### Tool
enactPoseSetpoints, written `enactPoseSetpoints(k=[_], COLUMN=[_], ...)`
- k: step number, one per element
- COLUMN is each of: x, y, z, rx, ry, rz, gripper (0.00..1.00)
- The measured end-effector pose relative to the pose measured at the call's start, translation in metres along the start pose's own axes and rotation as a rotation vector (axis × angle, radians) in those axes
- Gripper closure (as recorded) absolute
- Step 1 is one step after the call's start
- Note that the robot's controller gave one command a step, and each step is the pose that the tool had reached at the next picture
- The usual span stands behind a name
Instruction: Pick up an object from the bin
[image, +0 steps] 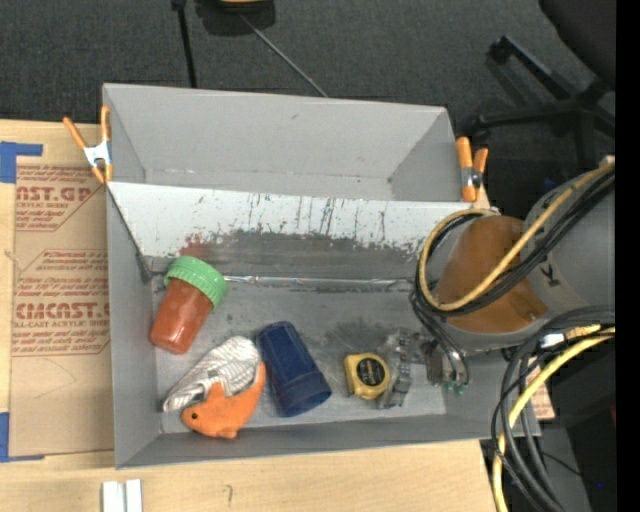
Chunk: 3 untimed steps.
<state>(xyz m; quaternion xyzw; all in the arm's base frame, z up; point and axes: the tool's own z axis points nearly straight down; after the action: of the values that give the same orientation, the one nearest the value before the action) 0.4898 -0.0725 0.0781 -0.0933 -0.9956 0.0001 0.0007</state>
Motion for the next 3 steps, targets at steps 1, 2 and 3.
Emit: enactPoseSetpoints(k=[1,2,3], x=[0.000,-0.026,-0.030], y=[0.000,-0.002,0.024], z=[0.000,-0.052,-0.074], rx=[0.000,-0.001,-0.001], ry=[0.000,0.002,-0.003], rz=[0.000,0.033,0.089], gripper=[1.00,1.00,0.00])
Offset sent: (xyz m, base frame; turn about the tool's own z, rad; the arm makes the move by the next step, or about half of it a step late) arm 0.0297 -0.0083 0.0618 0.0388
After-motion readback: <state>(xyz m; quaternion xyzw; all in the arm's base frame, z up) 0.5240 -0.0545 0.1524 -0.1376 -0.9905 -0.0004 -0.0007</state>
